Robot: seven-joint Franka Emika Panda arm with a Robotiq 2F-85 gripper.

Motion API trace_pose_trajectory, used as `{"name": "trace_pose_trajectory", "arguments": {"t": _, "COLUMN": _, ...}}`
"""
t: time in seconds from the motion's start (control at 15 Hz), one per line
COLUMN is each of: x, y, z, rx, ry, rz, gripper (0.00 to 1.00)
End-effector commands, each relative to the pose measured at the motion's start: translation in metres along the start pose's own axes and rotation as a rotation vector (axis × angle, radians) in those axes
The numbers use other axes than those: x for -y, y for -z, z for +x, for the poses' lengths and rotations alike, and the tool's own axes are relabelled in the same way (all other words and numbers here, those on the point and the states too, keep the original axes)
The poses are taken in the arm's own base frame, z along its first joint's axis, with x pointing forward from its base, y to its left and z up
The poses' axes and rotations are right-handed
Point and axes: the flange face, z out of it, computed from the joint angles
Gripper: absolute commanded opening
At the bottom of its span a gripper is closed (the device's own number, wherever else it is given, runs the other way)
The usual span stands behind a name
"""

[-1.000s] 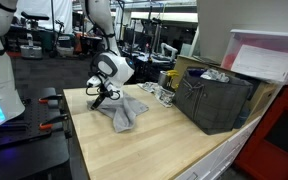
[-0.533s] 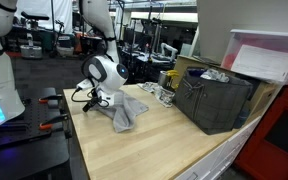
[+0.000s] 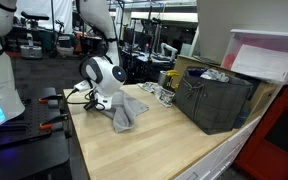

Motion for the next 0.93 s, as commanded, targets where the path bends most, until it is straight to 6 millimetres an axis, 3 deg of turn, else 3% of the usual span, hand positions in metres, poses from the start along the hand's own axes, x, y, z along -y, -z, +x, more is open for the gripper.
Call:
{"name": "trace_pose_trajectory", "arguments": {"t": 0.0, "x": 0.006, "y": 0.015, "z": -0.006, "rx": -0.047, "ry": 0.033, "rz": -0.006, "gripper": 0.00}}
{"name": "trace_pose_trajectory", "arguments": {"t": 0.47, "x": 0.031, "y": 0.056, "z": -0.024, "rx": -0.120, "ry": 0.198, "rz": -0.368, "gripper": 0.01}}
{"name": "trace_pose_trajectory", "arguments": {"t": 0.53, "x": 0.033, "y": 0.061, "z": -0.029, "rx": -0.122, "ry": 0.224, "rz": -0.420, "gripper": 0.29}}
{"name": "trace_pose_trajectory", "arguments": {"t": 0.6, "x": 0.039, "y": 0.067, "z": -0.033, "rx": -0.134, "ry": 0.245, "rz": -0.457, "gripper": 0.30}}
{"name": "trace_pose_trajectory", "arguments": {"t": 0.87, "x": 0.055, "y": 0.097, "z": -0.041, "rx": -0.176, "ry": 0.266, "rz": -0.517, "gripper": 0.59}}
